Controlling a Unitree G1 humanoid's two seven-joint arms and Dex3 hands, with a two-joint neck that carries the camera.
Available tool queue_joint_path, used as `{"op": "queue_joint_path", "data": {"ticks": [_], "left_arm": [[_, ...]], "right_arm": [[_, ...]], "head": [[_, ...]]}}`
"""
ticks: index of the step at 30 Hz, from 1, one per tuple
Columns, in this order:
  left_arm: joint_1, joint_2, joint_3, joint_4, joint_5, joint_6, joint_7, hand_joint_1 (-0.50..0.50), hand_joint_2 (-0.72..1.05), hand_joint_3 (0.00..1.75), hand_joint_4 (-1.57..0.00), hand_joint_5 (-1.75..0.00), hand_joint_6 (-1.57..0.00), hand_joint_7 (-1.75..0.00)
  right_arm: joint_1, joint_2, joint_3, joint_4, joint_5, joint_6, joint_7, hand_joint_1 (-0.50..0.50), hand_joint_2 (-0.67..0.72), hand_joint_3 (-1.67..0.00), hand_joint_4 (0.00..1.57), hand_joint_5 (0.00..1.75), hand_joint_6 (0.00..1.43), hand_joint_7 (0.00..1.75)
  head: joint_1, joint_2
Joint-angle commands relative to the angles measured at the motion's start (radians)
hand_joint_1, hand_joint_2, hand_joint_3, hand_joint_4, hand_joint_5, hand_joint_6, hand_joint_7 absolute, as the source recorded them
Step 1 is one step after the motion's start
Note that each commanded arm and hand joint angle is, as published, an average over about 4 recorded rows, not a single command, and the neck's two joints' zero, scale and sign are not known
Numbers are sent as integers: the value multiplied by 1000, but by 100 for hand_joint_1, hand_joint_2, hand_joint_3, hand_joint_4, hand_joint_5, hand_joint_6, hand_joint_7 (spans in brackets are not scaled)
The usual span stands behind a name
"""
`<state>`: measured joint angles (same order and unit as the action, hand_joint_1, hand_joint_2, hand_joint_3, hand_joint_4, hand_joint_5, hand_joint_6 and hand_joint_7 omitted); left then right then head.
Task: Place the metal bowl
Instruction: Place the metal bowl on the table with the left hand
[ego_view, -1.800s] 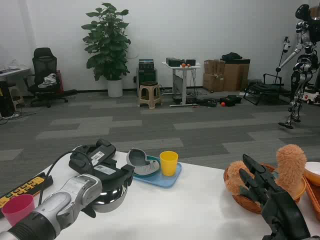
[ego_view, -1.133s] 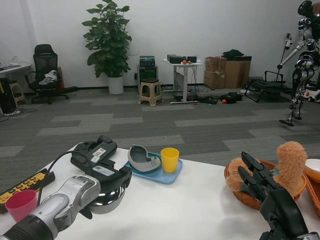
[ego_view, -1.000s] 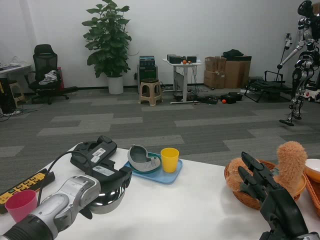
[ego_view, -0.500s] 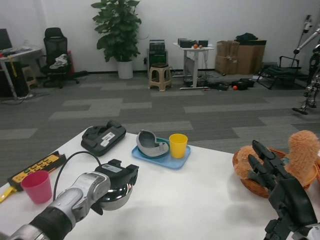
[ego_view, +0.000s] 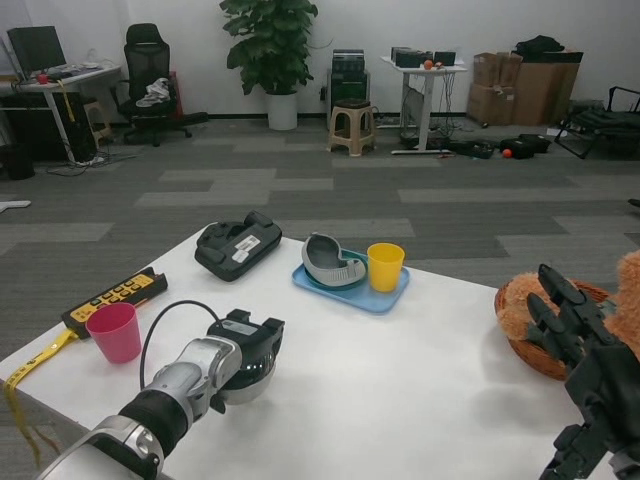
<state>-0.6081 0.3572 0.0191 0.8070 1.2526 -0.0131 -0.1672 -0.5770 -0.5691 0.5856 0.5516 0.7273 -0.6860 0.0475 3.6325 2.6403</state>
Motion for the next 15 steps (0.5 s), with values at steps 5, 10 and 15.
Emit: {"op": "queue_joint_path", "data": {"ticks": [5, 10, 15], "left_arm": [[-60, -43, 11, 116, 37, 39, 61, -50, 87, 175, -9, -175, 0, -161], [-61, -54, 12, 136, 34, 38, 71, -50, 91, 175, 0, -175, 0, -143], [-61, -57, 17, 136, 27, 38, 69, -50, 105, 175, 0, -175, 0, -113]], "right_arm": [[-7, -1, 5, 4, 8, -3, 0, -9, 72, 0, 0, 0, 0, 7], [-7, -2, 4, 4, 8, -3, 0, -8, 72, 0, 0, 0, 0, 7], [-6, 0, 3, 4, 9, -3, 0, -8, 72, 0, 0, 0, 0, 7]], "head": [[-6, -12], [0, -13], [3, -16]]}}
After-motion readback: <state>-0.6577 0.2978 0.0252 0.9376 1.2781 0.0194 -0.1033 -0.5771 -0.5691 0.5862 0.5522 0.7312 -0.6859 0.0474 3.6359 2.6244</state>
